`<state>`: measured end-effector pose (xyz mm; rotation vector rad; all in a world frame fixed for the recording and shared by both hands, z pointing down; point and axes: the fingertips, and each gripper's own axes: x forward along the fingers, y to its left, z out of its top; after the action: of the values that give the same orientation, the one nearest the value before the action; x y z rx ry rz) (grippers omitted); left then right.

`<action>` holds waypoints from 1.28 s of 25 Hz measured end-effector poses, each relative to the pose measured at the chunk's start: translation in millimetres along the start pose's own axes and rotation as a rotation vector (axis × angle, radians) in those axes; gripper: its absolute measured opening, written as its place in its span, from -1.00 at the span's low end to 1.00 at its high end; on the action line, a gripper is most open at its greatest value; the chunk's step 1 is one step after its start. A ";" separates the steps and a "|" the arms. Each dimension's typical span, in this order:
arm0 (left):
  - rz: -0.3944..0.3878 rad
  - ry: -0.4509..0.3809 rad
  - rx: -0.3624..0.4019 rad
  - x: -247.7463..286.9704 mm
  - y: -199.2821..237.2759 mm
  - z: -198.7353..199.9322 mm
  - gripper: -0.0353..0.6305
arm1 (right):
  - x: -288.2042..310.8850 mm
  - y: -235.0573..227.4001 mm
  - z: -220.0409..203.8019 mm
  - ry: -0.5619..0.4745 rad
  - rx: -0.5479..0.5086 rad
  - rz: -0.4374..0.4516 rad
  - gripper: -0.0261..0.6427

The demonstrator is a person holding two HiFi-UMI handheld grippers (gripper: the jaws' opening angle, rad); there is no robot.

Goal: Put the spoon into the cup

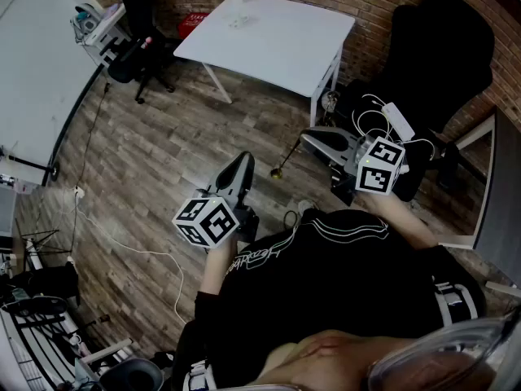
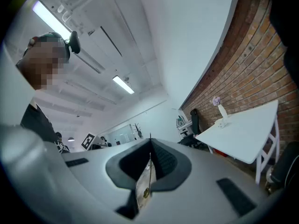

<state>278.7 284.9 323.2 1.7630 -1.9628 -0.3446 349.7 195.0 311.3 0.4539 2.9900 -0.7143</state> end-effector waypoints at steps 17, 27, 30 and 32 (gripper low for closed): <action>0.022 0.014 -0.015 52.6 32.0 17.9 -0.87 | 26.4 -55.7 23.1 0.000 -0.013 0.012 -0.93; 0.028 0.030 -0.016 120.1 54.6 41.5 -0.87 | 44.9 -122.3 50.0 -0.010 0.015 0.020 -0.92; 0.028 0.029 -0.010 139.1 57.0 47.8 -0.87 | 46.4 -140.2 61.3 -0.022 0.019 0.026 -0.92; 0.027 0.025 0.000 150.4 56.7 52.0 -0.87 | 46.2 -151.3 69.4 -0.032 0.015 0.029 -0.92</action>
<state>194.9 138.5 333.3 1.7313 -1.9668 -0.3126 259.3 47.7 310.8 0.4812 2.9438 -0.7354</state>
